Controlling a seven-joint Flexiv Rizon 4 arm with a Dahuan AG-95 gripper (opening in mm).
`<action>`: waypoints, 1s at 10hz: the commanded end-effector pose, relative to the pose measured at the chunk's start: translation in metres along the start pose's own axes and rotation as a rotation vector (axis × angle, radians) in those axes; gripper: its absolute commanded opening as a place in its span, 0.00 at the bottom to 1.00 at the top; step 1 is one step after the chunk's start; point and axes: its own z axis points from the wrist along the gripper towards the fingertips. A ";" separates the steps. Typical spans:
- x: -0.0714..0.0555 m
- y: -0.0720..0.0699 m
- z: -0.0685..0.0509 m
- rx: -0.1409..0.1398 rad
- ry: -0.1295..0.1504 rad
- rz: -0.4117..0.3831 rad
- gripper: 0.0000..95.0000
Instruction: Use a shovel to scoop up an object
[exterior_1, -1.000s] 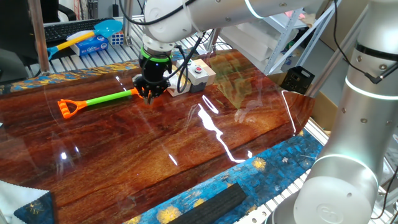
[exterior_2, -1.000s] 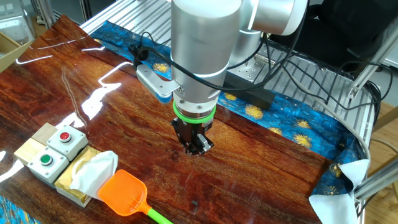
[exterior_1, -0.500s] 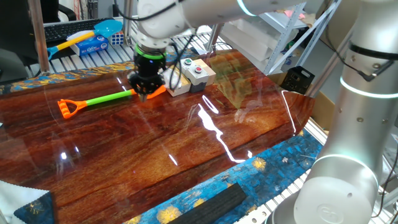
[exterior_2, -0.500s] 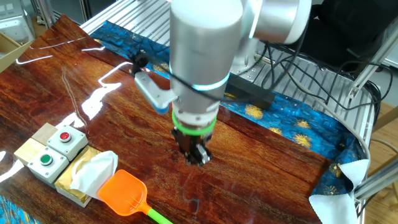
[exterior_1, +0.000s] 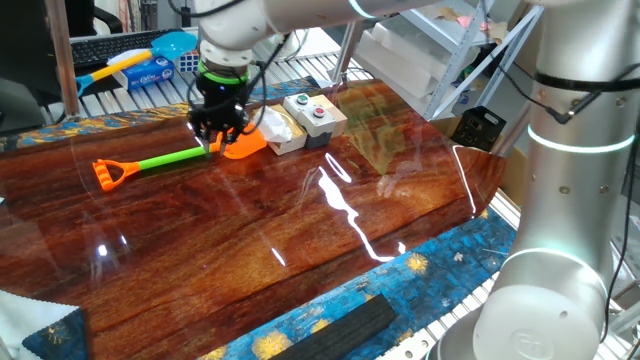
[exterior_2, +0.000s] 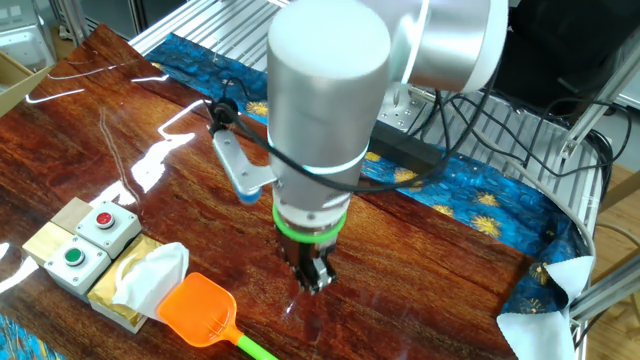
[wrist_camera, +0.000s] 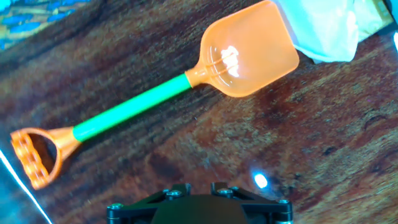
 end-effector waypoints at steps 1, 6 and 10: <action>-0.007 0.016 0.002 -0.002 -0.004 0.141 0.20; -0.015 0.040 0.007 -0.010 -0.026 0.371 0.40; -0.025 0.055 0.008 -0.011 -0.029 0.505 0.40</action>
